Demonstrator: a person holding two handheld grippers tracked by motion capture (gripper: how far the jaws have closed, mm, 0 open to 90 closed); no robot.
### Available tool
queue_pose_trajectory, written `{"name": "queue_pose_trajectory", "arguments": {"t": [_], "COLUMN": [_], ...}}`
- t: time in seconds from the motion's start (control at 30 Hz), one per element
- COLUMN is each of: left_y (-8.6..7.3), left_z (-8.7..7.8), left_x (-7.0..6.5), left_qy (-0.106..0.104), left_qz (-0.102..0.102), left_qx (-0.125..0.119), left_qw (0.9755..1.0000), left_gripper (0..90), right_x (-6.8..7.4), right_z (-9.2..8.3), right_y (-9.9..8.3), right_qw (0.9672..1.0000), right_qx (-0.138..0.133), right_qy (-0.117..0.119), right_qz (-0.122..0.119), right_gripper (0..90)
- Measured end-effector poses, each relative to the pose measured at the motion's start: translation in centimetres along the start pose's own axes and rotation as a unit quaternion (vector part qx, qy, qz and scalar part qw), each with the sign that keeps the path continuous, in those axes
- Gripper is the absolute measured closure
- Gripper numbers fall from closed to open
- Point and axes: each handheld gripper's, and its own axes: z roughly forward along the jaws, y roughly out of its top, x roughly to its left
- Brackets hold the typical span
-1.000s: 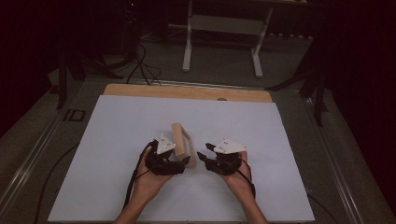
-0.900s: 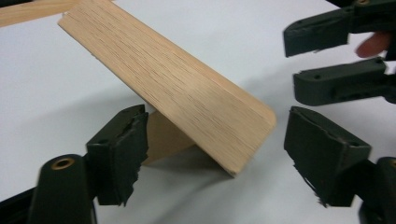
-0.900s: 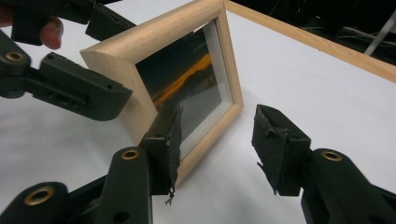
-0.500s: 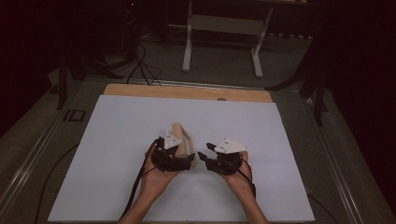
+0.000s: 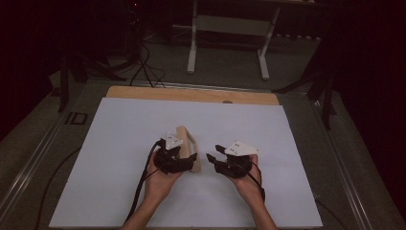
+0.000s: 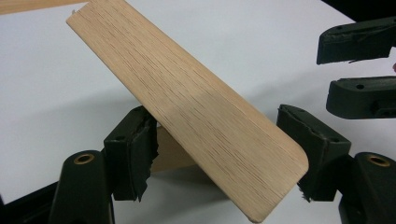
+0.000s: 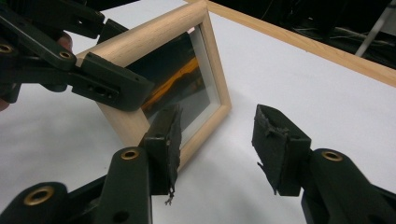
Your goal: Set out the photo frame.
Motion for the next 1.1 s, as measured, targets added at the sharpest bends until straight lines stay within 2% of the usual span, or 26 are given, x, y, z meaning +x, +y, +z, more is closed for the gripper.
{"name": "queue_pose_trajectory", "arguments": {"t": [0.77, 1.1], "left_y": [0.35, 0.19], "left_z": [0.06, -0.28], "left_x": [-0.08, -0.38], "left_qy": [-0.019, -0.006], "left_qz": [0.015, 0.055], "left_qx": [0.004, 0.004], "left_qw": [0.9997, 0.9984], "left_gripper": [50.0, 58.5], "right_x": [-0.29, -0.48], "right_z": [-0.46, -0.92], "right_y": [0.17, 0.43], "right_qw": [1.0, 0.9998], "right_qx": [-0.005, -0.014], "right_qy": [-0.006, -0.01], "right_qz": [0.003, 0.007], "right_gripper": [50.9, 50.2]}}
